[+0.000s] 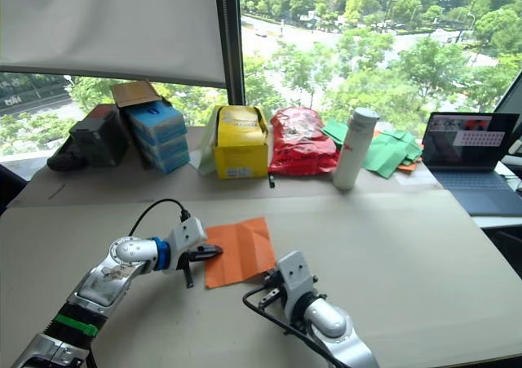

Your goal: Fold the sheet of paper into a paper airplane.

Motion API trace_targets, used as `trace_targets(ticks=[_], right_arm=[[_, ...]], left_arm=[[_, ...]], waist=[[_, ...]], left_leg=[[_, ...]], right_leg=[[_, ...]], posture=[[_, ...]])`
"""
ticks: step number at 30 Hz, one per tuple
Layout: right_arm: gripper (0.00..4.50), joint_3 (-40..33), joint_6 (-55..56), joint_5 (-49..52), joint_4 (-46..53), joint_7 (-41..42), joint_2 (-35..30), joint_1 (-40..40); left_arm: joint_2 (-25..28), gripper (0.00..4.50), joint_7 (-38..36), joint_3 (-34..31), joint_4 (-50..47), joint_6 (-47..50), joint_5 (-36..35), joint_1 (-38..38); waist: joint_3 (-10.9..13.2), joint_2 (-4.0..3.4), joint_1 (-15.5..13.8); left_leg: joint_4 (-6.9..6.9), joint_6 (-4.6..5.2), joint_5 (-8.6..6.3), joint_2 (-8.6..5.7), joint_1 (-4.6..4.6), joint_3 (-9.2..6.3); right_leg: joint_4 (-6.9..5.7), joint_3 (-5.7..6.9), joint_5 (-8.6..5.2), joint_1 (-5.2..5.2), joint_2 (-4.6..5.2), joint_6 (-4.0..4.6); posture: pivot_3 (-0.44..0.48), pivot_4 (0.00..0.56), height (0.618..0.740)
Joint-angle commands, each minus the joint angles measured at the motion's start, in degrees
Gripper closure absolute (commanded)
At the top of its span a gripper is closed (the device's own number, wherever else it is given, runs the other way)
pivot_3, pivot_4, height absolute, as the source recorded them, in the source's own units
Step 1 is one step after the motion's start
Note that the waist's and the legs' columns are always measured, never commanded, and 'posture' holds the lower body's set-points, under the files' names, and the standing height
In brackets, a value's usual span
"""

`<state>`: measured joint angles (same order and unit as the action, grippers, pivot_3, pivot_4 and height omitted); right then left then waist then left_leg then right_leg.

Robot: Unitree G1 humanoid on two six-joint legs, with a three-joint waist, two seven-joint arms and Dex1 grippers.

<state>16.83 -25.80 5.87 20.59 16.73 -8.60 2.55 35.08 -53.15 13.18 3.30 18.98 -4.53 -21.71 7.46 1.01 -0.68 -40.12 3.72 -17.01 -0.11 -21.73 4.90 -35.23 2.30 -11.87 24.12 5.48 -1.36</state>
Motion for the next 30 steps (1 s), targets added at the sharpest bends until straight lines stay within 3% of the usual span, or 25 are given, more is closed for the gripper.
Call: trace_targets(ticks=[1, 6, 16, 26, 30], right_arm=[[4.47, -1.99, 4.28, 1.91, -2.19, 0.56, 2.27, -3.01], [4.47, -1.66, 7.65, 3.72, -6.13, 6.09, 2.84, -8.48], [4.47, 7.55, 5.94, 0.3, -16.51, 15.53, 1.95, -18.95], [4.47, 8.9, 3.33, -0.84, -23.02, 18.03, 1.92, -22.27], [4.47, 9.4, 3.03, -1.26, -23.42, 19.19, 1.68, -23.03]], left_arm=[[0.37, 4.5, -0.44, 2.28, 2.65, 1.0, 2.35, 0.93], [0.47, 4.5, -0.52, 2.12, 2.81, 1.09, 2.43, 0.67], [0.82, 4.5, 1.03, 0.11, 1.86, 2.17, 1.89, 1.8], [5.67, 4.5, 2.51, -14.43, -9.56, 12.55, -7.6, 6.67], [3.66, 4.5, 2.59, -18.77, -14.32, 17.72, -14.83, 4.8]], waist=[[0.01, -0.01, 0.03], [0.01, -0.01, 0.05], [0.01, -0.03, 0.33], [0.04, -0.01, 1.78], [0.08, 0.12, 1.4]], left_leg=[[0.0, 0.0, 0.0, 0.0, 0.0, 0.0], [-0.01, -0.01, 0.01, -0.01, -0.01, 0.0], [-0.01, -0.01, 0.01, -0.01, 0.01, 0.0], [0.18, -0.26, 0.14, 0.04, -0.01, 0.0], [0.14, -0.26, 0.14, 0.02, -0.01, -0.03]], right_leg=[[0.0, 0.0, 0.0, 0.0, 0.0, 0.0], [0.0, 0.0, 0.0, 0.0, -0.01, 0.0], [-0.07, -0.01, 0.0, 0.01, -0.07, 0.01], [-0.43, -0.04, -0.1, 0.25, -0.05, 0.18], [-0.48, 0.0, -0.1, 0.23, 0.07, 0.18]], posture=[[0.0, 0.15, 0.74], [0.0, 0.15, 0.74], [0.0, 0.15, 0.74], [0.0, 0.15, 0.74], [0.0, 0.15, 0.74]])
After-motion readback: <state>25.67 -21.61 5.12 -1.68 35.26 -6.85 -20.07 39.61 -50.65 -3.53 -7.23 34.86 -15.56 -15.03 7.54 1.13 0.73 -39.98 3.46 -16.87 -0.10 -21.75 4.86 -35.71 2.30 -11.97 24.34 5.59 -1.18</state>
